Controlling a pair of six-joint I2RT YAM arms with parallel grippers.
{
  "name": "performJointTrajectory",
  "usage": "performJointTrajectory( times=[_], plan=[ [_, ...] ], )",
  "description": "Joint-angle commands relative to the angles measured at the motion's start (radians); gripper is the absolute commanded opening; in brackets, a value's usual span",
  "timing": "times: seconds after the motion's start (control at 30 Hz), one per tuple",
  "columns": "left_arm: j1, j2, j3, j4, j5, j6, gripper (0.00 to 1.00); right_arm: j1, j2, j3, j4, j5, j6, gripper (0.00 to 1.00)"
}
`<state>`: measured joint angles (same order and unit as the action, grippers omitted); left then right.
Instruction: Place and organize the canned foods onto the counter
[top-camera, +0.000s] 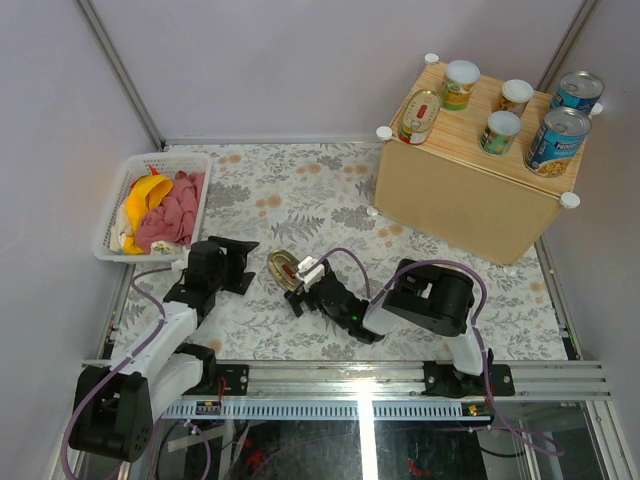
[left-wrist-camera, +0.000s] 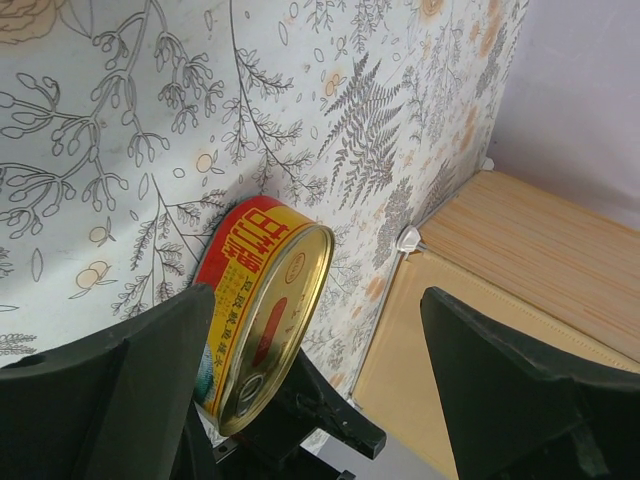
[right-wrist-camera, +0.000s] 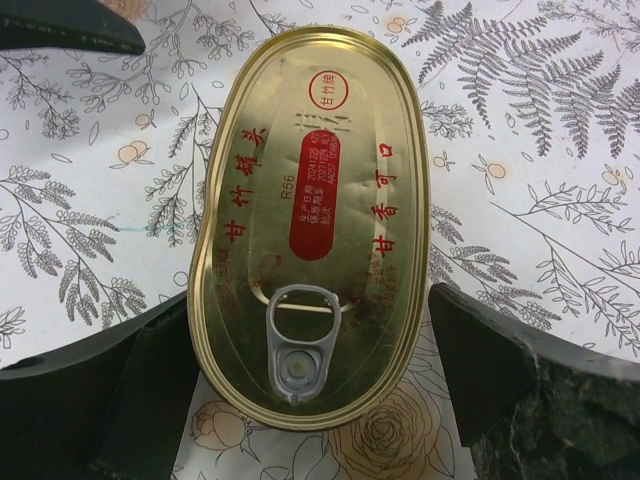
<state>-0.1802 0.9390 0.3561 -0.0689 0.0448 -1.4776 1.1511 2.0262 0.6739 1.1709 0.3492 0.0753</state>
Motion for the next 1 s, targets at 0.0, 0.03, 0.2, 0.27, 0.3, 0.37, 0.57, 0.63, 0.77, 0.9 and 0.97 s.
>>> performJointTrajectory(
  times=[0.0,0.03,0.2,0.27,0.3,0.37,0.57,0.63,0.77,0.9,0.97],
  plan=[
    [0.007,-0.023,-0.039,0.074,0.0,-0.021,0.84,0.01,0.021,0.035,0.144,0.04,-0.028,0.95],
    [0.007,-0.025,-0.042,0.073,-0.005,-0.022,0.84,0.011,0.027,0.042,0.145,0.042,-0.029,0.95],
    [0.007,-0.025,-0.049,0.089,-0.009,-0.024,0.84,0.011,0.062,0.073,0.157,0.046,-0.046,0.93],
    [0.007,-0.019,-0.048,0.098,-0.008,-0.023,0.84,0.01,0.072,0.08,0.166,0.042,-0.046,0.93],
    [0.007,-0.016,-0.047,0.101,-0.008,-0.023,0.84,0.01,0.077,0.083,0.168,0.042,-0.044,0.93],
    [0.007,-0.009,-0.046,0.105,-0.01,-0.02,0.84,0.01,0.084,0.089,0.173,0.048,-0.042,0.92],
    [0.006,0.015,-0.052,0.138,-0.007,-0.023,0.84,0.01,0.102,0.076,0.241,0.054,-0.04,0.72],
    [0.007,0.019,-0.052,0.142,-0.007,-0.024,0.84,0.01,0.101,0.071,0.254,0.053,-0.038,0.6],
    [0.007,0.015,-0.053,0.145,-0.009,-0.024,0.84,0.01,0.095,0.07,0.252,0.045,-0.032,0.4],
    [0.008,0.008,-0.051,0.138,-0.013,-0.028,0.84,0.01,0.065,0.063,0.225,0.042,-0.025,0.07],
    [0.007,0.004,-0.052,0.138,-0.016,-0.031,0.84,0.01,0.043,0.062,0.202,0.043,-0.023,0.0]
  ],
)
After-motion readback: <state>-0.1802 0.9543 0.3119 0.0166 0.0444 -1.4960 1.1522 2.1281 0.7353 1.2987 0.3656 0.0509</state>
